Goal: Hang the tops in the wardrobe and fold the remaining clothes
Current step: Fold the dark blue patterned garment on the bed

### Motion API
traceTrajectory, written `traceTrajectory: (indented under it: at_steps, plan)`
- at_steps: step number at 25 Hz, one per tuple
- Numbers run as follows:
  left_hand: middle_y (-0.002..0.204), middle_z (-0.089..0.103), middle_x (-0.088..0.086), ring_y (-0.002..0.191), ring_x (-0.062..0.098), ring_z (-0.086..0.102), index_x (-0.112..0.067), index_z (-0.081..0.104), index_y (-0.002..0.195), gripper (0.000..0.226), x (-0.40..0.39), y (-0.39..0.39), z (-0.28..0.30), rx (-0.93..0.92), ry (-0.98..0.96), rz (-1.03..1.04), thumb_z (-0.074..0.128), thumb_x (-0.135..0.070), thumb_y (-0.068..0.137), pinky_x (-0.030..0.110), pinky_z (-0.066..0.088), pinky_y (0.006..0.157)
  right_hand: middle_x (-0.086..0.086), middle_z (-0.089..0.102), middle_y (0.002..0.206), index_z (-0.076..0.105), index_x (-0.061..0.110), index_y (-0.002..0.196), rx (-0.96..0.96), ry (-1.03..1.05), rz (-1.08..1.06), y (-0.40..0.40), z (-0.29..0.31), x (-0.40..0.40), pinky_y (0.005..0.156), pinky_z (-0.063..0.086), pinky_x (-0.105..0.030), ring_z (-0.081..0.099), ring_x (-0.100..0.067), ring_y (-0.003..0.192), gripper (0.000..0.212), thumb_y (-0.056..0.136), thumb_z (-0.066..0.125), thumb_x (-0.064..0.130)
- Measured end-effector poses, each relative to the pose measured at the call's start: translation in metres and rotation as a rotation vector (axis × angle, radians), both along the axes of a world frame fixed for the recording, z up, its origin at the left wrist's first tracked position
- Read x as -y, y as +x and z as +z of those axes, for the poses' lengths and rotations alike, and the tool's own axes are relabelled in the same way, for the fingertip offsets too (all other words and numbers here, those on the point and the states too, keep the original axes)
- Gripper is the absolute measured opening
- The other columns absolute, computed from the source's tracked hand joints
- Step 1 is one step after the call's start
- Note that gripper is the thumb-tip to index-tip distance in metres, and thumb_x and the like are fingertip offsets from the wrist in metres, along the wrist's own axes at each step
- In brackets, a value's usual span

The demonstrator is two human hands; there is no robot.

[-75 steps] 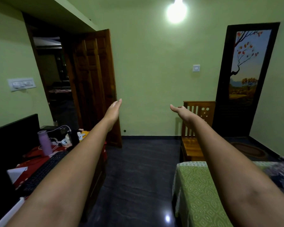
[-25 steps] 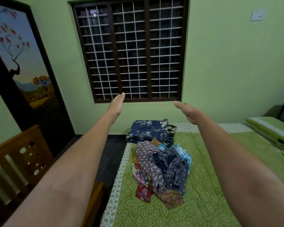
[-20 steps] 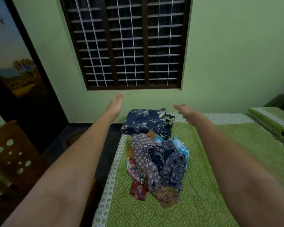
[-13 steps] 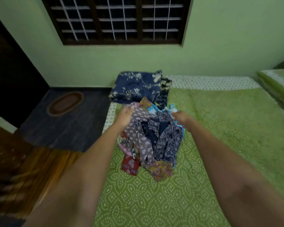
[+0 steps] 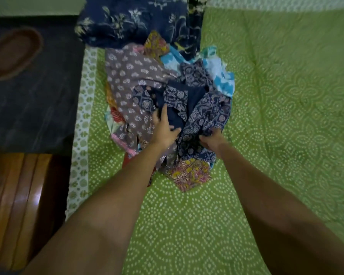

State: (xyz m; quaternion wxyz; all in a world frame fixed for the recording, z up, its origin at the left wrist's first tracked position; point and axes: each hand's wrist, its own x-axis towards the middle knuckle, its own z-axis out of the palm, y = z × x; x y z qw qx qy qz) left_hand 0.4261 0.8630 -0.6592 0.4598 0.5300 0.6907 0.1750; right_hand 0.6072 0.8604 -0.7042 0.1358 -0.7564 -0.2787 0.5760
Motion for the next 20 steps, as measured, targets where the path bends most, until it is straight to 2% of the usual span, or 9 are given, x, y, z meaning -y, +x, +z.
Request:
traceTrajectory:
  at_steps: [2, 5, 8, 11, 13, 14, 16, 18, 20]
  plan:
    - [0.157, 0.001, 0.015, 0.112, 0.015, 0.058, -0.026, 0.01, 0.152, 0.092, -0.022, 0.01, -0.009, 0.067, 0.072, 0.078, 0.069, -0.006, 0.085, 0.015, 0.052, 0.079, -0.015, 0.043, 0.14, 0.016, 0.018, 0.146, -0.119, 0.035, -0.116, -0.005, -0.013, -0.011, 0.103, 0.044, -0.045, 0.052, -0.03, 0.12, 0.083, 0.084, 0.072, 0.015]
    - [0.141, 0.033, 0.012, 0.099, 0.012, 0.058, -0.014, 0.038, 0.14, 0.068, -0.04, 0.015, -0.013, 0.065, 0.148, 0.282, 0.073, -0.013, 0.082, 0.016, 0.049, 0.084, -0.01, 0.05, 0.131, 0.023, 0.011, 0.14, -0.093, 0.126, -0.233, -0.014, -0.018, -0.018, 0.107, 0.039, -0.039, 0.052, -0.024, 0.117, 0.081, 0.08, 0.076, 0.022]
    - [0.106, 0.059, 0.006, 0.081, 0.012, 0.054, -0.007, 0.05, 0.111, 0.037, -0.031, -0.003, -0.007, -0.06, 0.213, 0.349, 0.072, -0.015, 0.083, 0.011, 0.046, 0.067, -0.012, 0.061, 0.121, 0.043, 0.006, 0.129, 0.045, 0.118, -0.251, -0.013, -0.01, 0.001, 0.081, 0.057, -0.034, 0.066, -0.021, 0.086, 0.054, 0.084, 0.071, 0.015]
    - [0.075, 0.052, -0.003, 0.055, 0.01, 0.048, -0.009, 0.042, 0.112, 0.036, -0.01, -0.028, 0.017, -0.092, 0.224, 0.279, 0.065, -0.005, 0.085, 0.01, 0.035, 0.04, -0.012, 0.064, 0.096, 0.047, 0.005, 0.125, 0.108, -0.065, -0.016, -0.008, 0.007, 0.035, 0.053, 0.057, -0.025, 0.061, -0.019, 0.063, 0.042, 0.087, 0.063, 0.002]
    - [0.077, 0.053, -0.004, 0.057, 0.008, 0.048, -0.01, 0.039, 0.126, 0.046, 0.012, -0.044, 0.037, -0.135, 0.155, 0.14, 0.063, -0.004, 0.087, 0.013, 0.041, 0.05, -0.007, 0.061, 0.066, 0.05, 0.006, 0.114, 0.11, -0.398, 0.364, -0.01, 0.032, 0.058, 0.046, 0.05, -0.02, 0.055, -0.013, 0.052, 0.024, 0.091, 0.057, 0.007]
    - [0.081, 0.055, -0.003, 0.062, 0.009, 0.048, -0.01, 0.04, 0.131, 0.048, 0.023, -0.053, 0.045, -0.192, 0.079, 0.043, 0.062, -0.006, 0.088, 0.019, 0.043, 0.059, -0.005, 0.062, 0.061, 0.051, 0.008, 0.108, 0.14, -0.553, 0.597, -0.012, 0.046, 0.068, 0.05, 0.049, -0.019, 0.058, -0.012, 0.056, 0.015, 0.094, 0.053, 0.012]
    - [0.095, 0.065, 0.008, 0.067, 0.013, 0.051, -0.006, 0.051, 0.127, 0.037, 0.045, -0.071, 0.058, -0.311, -0.081, -0.118, 0.059, -0.012, 0.091, 0.026, 0.042, 0.065, -0.01, 0.067, 0.094, 0.056, 0.006, 0.119, 0.367, -0.591, 0.995, -0.012, 0.06, 0.083, 0.08, 0.052, -0.026, 0.062, -0.021, 0.098, 0.028, 0.094, 0.054, 0.018]
    - [0.108, 0.065, 0.017, 0.063, 0.013, 0.056, 0.0, 0.058, 0.122, 0.032, 0.063, -0.085, 0.077, -0.268, -0.169, -0.13, 0.057, -0.014, 0.093, 0.02, 0.043, 0.054, -0.014, 0.049, 0.13, 0.041, 0.007, 0.138, 0.586, -0.294, 0.958, -0.016, 0.078, 0.085, 0.096, 0.046, -0.04, 0.049, -0.032, 0.122, 0.049, 0.091, 0.053, 0.017]
    - [0.1, 0.063, 0.013, 0.065, 0.015, 0.058, 0.001, 0.062, 0.115, 0.027, 0.073, -0.09, 0.104, -0.195, -0.156, -0.135, 0.057, -0.014, 0.093, 0.018, 0.039, 0.05, -0.01, 0.022, 0.151, 0.016, 0.018, 0.149, 0.584, 0.075, 0.832, -0.031, 0.104, 0.077, 0.096, 0.046, -0.047, 0.04, -0.038, 0.129, 0.073, 0.089, 0.056, 0.01]
